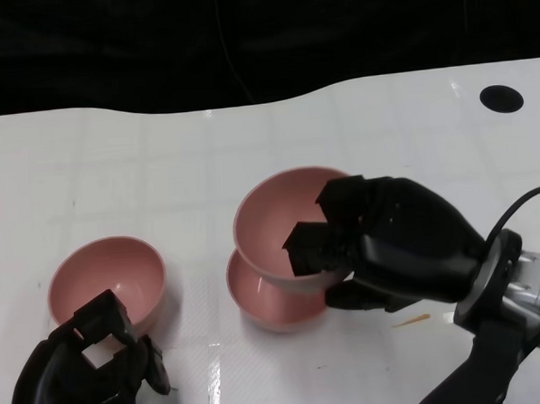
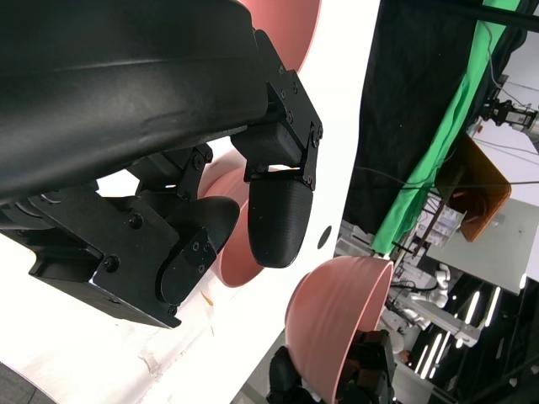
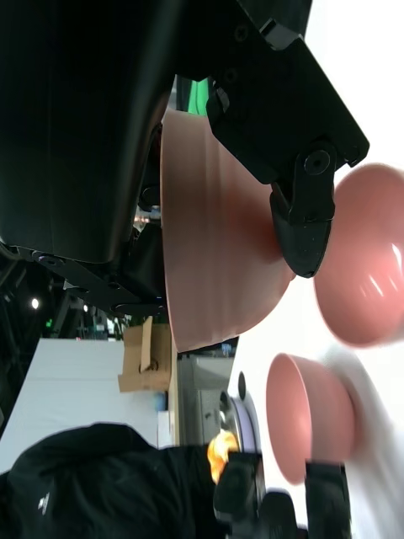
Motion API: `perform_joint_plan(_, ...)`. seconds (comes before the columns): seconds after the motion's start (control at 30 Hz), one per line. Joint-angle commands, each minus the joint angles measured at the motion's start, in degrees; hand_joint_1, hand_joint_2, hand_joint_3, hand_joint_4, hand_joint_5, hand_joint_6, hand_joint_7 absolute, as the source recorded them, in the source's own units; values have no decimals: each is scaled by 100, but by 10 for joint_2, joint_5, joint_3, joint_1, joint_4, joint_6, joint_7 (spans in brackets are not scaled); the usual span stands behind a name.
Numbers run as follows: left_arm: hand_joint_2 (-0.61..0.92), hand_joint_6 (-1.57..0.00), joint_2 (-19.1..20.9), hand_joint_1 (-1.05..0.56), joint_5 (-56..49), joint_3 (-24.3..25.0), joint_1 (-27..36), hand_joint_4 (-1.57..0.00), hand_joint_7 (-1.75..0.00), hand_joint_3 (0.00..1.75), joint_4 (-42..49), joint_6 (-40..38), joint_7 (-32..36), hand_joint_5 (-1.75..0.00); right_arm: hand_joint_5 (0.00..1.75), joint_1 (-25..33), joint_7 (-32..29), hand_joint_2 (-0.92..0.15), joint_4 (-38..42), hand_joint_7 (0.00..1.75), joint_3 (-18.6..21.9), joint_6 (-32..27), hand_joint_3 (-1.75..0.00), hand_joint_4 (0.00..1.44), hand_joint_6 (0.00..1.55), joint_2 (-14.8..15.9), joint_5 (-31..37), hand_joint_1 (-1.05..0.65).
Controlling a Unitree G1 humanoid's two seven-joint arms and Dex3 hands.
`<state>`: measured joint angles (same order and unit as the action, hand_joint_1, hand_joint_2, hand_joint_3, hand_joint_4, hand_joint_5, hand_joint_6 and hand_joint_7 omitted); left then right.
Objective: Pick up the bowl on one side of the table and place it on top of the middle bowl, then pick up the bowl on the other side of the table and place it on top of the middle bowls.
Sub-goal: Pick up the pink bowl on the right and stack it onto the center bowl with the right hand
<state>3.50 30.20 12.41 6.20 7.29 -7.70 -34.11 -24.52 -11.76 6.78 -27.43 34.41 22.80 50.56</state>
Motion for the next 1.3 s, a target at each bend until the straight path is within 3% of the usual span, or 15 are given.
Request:
perform_joint_plan(0.03, 52, -69, 3, -3, 1, 2, 4, -83, -172, 134, -4, 6, 1, -175, 175, 7, 4, -59, -13, 168, -4, 2, -72, 93, 66, -5, 5, -21)
perform_joint_plan(0.1, 51, -70, 3, -3, 1, 2, 3, -83, -172, 135, -1, 8, 0, -175, 175, 7, 6, -56, -16, 171, -10, 3, -75, 93, 65, -9, 11, -20)
perform_joint_plan(0.2, 50, -71, 2, -4, 2, 3, 2, -83, -172, 136, 2, 10, -1, -175, 175, 8, 11, -53, -16, 158, -13, 4, -78, 94, 70, -13, 13, -20)
perform_joint_plan(0.27, 50, -71, 2, -4, 2, 3, 2, -82, -171, 137, 2, 10, -1, -175, 175, 7, 11, -55, -12, 133, -16, 7, -75, 92, 79, -16, 12, -20)
perform_joint_plan(0.37, 51, -70, 1, -3, 2, 2, 3, -82, -171, 137, -1, 8, 0, -175, 175, 4, 17, -57, -6, 120, -19, 8, -74, 92, 84, -19, 10, -20)
perform_joint_plan(0.63, 53, -70, -2, -2, 0, 2, 7, -81, -172, 134, -6, 4, 7, -175, 175, -17, 3, -58, 33, 132, -21, 15, -71, 92, 77, -33, 15, -18)
perform_joint_plan(0.73, 53, -70, -3, -3, -3, 0, 9, -82, -172, 133, -10, 4, 12, -175, 175, -26, -7, -58, 53, 148, -22, 22, -73, 92, 72, -36, 18, -19)
perform_joint_plan(0.9, 54, -70, -6, -3, -6, -2, 12, -82, -173, 133, -12, 7, 14, -175, 175, -37, -23, -59, 83, 147, -25, 30, -76, 92, 71, -39, 22, -20)
perform_joint_plan(1.1, 53, -70, -4, -3, -6, -2, 8, -83, -174, 133, -7, 9, 11, -175, 175, -49, -32, -58, 105, 165, -27, 27, -77, 92, 64, -44, 30, -20)
perform_joint_plan(1.3, 53, -70, -5, -3, -12, -1, 8, -83, -174, 131, -3, 17, 15, -175, 175, -62, -52, -59, 136, 170, -30, 32, -77, 91, 62, -49, 35, -20)
